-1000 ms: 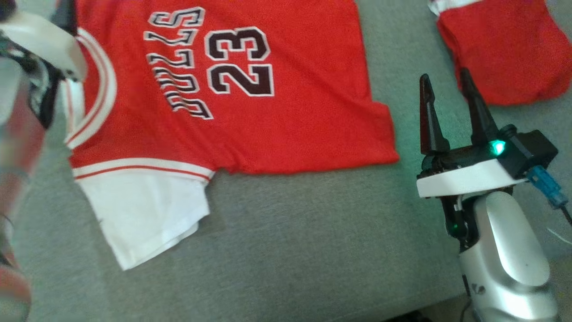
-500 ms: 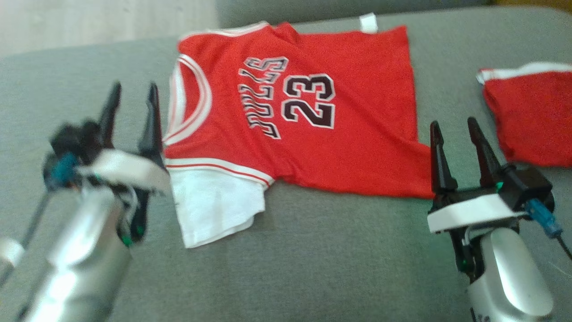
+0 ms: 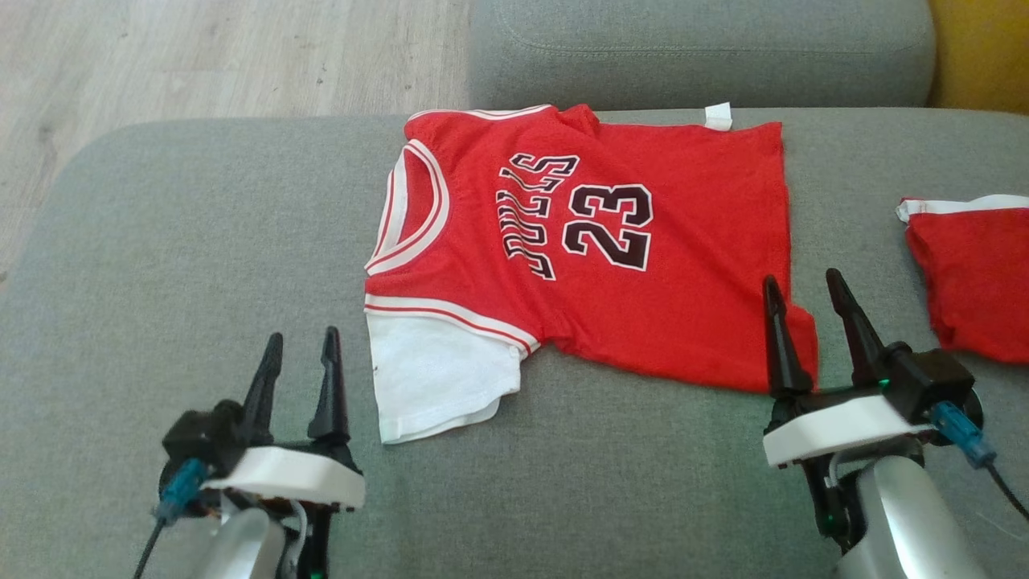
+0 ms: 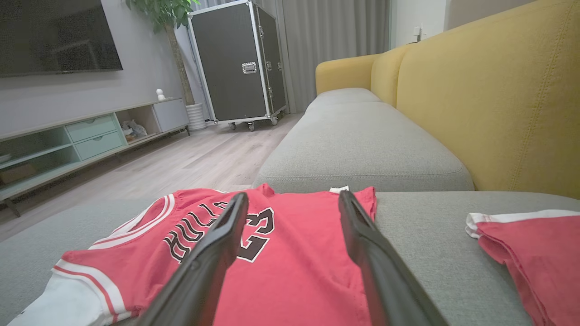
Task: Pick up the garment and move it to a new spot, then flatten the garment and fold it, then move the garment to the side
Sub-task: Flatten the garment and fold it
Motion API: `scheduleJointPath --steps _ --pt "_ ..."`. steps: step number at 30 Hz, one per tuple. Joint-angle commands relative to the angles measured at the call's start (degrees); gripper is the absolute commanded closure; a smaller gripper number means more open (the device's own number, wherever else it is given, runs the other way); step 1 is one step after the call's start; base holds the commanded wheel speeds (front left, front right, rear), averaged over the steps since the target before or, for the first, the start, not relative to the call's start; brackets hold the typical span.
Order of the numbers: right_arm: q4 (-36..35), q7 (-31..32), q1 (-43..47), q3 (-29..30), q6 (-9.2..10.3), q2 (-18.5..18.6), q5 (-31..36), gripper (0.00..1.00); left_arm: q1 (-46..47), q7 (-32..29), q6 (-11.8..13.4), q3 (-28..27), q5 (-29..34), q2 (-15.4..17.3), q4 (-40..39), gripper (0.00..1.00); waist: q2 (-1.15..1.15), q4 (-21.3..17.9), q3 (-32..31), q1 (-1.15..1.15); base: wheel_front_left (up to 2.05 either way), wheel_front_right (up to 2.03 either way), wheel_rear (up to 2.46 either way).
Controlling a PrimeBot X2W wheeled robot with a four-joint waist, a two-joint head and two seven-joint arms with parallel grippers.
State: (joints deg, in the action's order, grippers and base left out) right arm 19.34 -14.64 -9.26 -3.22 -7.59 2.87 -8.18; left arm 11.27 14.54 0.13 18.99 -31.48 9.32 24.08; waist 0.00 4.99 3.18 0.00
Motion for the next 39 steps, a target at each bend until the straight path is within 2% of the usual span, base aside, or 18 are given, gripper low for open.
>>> scheduleJointPath --steps 1,6,11,21,25,31,32,33,34,39 --pt "-1.52 -0.36 -1.14 -1.49 0.1 0.01 -0.44 0.0 2.39 0.45 -0.47 -2.98 0.92 0.11 -1.86 0.0 0.0 -0.09 -0.03 0.0 0.0 0.0 0.0" --pt "-1.68 -0.36 -1.37 -1.78 0.1 0.0 -0.95 0.0 2.21 0.45 -2.09 -4.36 3.83 -1.1 -0.13 0.0 0.0 -0.47 0.02 0.0 0.0 0.0 0.0" --pt "-1.87 -0.36 -1.37 -1.85 0.1 0.0 -1.1 0.0 3.24 0.38 -2.4 -4.59 5.06 -1.66 4.57 0.0 0.0 -1.01 0.47 0.0 0.0 0.0 0.0" --pt "-1.8 -0.36 -2.01 -1.67 0.1 0.0 -0.98 0.0 7.0 -7.99 -5.38 -0.09 4.06 -2.6 14.54 0.0 0.0 -2.36 2.35 0.0 0.0 0.0 0.0" --pt "-1.83 -0.36 -2.33 -1.74 0.1 0.0 -1.01 0.0 8.01 -9.36 -5.59 0.57 3.92 -2.7 16.27 0.0 0.0 -2.8 3.02 0.0 0.0 0.0 0.0" --pt "-1.81 -0.36 -2.7 -1.57 0.1 0.0 -0.93 0.0 9.54 -13.74 -4.08 1.42 4.09 -2.58 20.32 0.0 0.0 -3.65 3.94 0.0 0.0 0.0 0.0" --pt "-1.68 -0.36 -2.74 -1.42 0.1 0.0 -0.87 0.0 9.71 -14.04 -4.4 1.7 3.99 -2.63 20.58 0.14 0.0 -3.79 3.98 0.0 0.0 0.0 0.0" --pt "-1.42 -0.36 -2.72 -1.06 0.1 0.0 -0.62 0.0 9.77 -14.33 -4.83 2.01 3.79 -2.72 20.76 0.68 0.0 -3.91 3.95 0.0 0.0 0.0 0.0" --pt "-1.05 -0.36 -2.69 -0.45 0.1 0.0 -0.21 0.0 9.78 -14.41 -5.21 2.23 3.53 -2.78 20.82 1.0 0.0 -4.05 3.85 0.0 0.0 0.0 0.0" --pt "2.81 -0.36 -2.76 1.42 0.1 0.0 1.13 0.0 9.53 -12.06 -5.9 1.66 2.35 -2.2 20.32 1.0 0.0 -4.6 2.61 0.0 0.0 0.0 0.0"
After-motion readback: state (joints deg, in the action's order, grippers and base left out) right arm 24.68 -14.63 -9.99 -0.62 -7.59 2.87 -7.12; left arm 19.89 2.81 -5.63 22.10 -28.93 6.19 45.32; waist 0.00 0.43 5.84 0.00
